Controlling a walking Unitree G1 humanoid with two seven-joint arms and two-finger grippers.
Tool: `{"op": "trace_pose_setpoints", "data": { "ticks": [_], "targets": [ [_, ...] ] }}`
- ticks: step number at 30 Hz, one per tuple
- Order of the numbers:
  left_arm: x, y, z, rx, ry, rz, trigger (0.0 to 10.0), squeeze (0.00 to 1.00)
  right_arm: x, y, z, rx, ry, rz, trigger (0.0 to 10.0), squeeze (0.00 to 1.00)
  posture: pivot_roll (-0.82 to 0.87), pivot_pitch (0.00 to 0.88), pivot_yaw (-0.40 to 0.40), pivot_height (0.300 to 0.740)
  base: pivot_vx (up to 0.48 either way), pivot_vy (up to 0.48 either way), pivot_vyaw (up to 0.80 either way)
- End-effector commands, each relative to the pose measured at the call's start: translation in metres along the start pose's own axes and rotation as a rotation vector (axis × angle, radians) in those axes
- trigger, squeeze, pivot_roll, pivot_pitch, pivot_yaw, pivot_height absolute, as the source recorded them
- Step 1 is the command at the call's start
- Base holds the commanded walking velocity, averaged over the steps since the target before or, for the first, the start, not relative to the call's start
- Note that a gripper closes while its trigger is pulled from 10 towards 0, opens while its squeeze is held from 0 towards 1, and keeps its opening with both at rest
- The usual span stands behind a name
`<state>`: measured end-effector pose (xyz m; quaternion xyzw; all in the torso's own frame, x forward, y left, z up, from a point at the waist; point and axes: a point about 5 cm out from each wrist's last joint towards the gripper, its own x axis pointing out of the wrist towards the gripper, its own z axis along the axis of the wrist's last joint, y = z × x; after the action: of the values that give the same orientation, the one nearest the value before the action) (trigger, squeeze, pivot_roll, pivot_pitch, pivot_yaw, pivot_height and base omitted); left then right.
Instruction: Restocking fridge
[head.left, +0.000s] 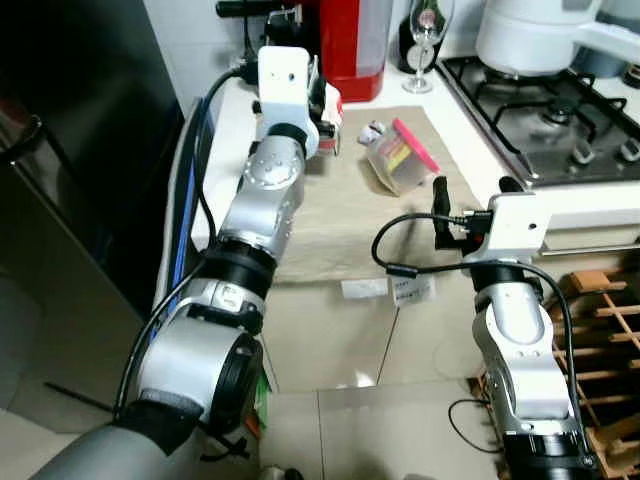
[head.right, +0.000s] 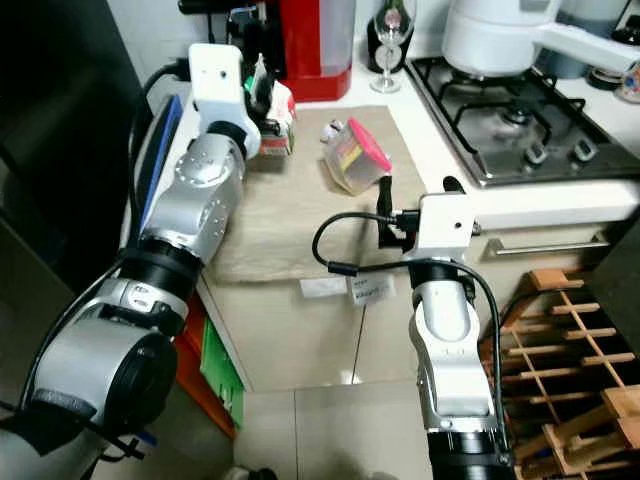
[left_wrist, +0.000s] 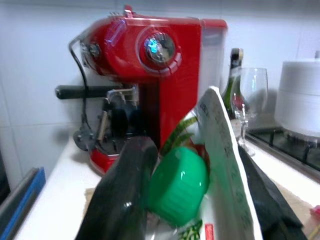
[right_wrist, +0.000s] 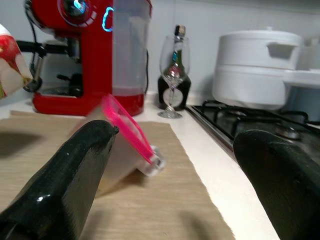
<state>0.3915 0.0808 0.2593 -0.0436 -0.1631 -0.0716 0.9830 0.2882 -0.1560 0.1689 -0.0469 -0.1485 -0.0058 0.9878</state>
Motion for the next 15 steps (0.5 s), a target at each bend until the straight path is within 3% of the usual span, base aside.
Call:
{"op": "trace_pose_setpoints", "data": {
  "ticks": [1,4,6,8,9,12,15],
  "targets": [
    [-0.008,0.012,0.025,-0.023,-0.161,-0.007,10.0,0.00,0.001,-0.003,0.004,0.005,-0.028,-0.015,10.0,0.00,-0.18,0.000,0.071,0.740,0.000,0.000,0.00],
    [-0.017,0.018,0.031,-0.008,-0.195,-0.021,10.0,0.00,0.000,-0.006,0.006,0.004,-0.040,-0.031,10.0,0.00,-0.18,0.000,0.068,0.740,0.000,0.000,0.00],
    [-0.035,0.032,0.024,0.051,-0.205,-0.009,10.0,0.00,0.003,-0.014,0.012,-0.026,-0.079,-0.080,10.0,0.00,-0.16,0.000,0.056,0.740,0.000,0.000,0.00],
    [-0.042,0.035,0.015,0.051,-0.167,-0.003,10.0,0.00,0.007,-0.017,0.014,-0.028,-0.090,-0.091,10.0,0.00,-0.15,0.000,0.050,0.740,0.000,0.000,0.00],
    [-0.049,0.039,-0.002,0.053,-0.097,0.023,10.0,0.00,0.011,-0.020,0.015,-0.026,-0.096,-0.099,10.0,0.00,-0.15,0.000,0.048,0.740,0.000,0.000,0.00],
    [-0.059,0.039,-0.013,0.047,-0.067,0.029,10.0,0.00,0.015,-0.019,0.015,-0.025,-0.097,-0.089,10.0,0.00,-0.14,0.000,0.033,0.740,0.000,0.000,0.00],
    [-0.062,0.037,-0.012,0.048,-0.069,0.034,10.0,0.00,0.016,-0.017,0.015,-0.024,-0.097,-0.079,10.0,0.00,-0.14,0.000,0.030,0.740,0.000,0.000,0.00]
  ]
}}
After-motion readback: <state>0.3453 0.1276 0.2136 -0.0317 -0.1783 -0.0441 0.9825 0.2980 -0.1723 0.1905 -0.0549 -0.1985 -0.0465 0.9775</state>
